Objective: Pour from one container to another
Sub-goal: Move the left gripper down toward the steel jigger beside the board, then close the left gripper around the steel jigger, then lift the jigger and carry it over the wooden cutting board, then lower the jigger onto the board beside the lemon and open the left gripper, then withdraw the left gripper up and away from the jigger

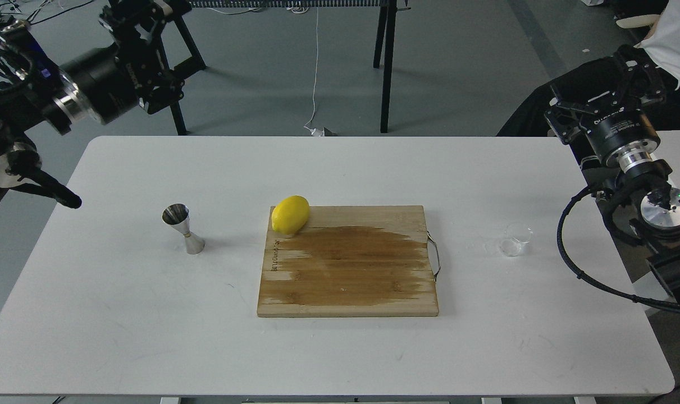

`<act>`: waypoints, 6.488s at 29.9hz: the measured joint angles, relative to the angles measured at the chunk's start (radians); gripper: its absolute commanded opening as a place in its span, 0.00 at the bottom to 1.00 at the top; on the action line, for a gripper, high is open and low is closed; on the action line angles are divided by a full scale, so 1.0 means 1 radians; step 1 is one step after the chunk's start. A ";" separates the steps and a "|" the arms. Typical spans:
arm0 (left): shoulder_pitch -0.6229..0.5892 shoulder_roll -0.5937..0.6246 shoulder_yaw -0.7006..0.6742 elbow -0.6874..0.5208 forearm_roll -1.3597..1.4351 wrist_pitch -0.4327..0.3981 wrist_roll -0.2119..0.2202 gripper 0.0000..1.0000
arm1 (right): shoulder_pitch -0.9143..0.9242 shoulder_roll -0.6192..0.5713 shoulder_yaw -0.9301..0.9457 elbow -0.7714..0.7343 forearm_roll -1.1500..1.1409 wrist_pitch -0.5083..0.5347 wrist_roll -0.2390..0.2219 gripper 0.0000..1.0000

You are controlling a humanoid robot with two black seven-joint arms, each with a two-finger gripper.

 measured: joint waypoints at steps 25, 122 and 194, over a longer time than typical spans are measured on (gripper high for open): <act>0.498 0.102 0.128 0.008 1.052 0.685 -0.066 0.84 | -0.016 0.007 0.006 -0.024 -0.001 0.000 0.006 1.00; 0.090 -0.687 0.425 0.422 1.295 0.627 0.015 0.25 | -0.065 -0.043 0.026 -0.092 -0.001 0.000 0.017 1.00; 0.186 -0.167 0.049 0.074 0.172 0.405 -0.208 1.00 | -0.231 -0.049 0.212 -0.019 0.018 0.000 0.026 1.00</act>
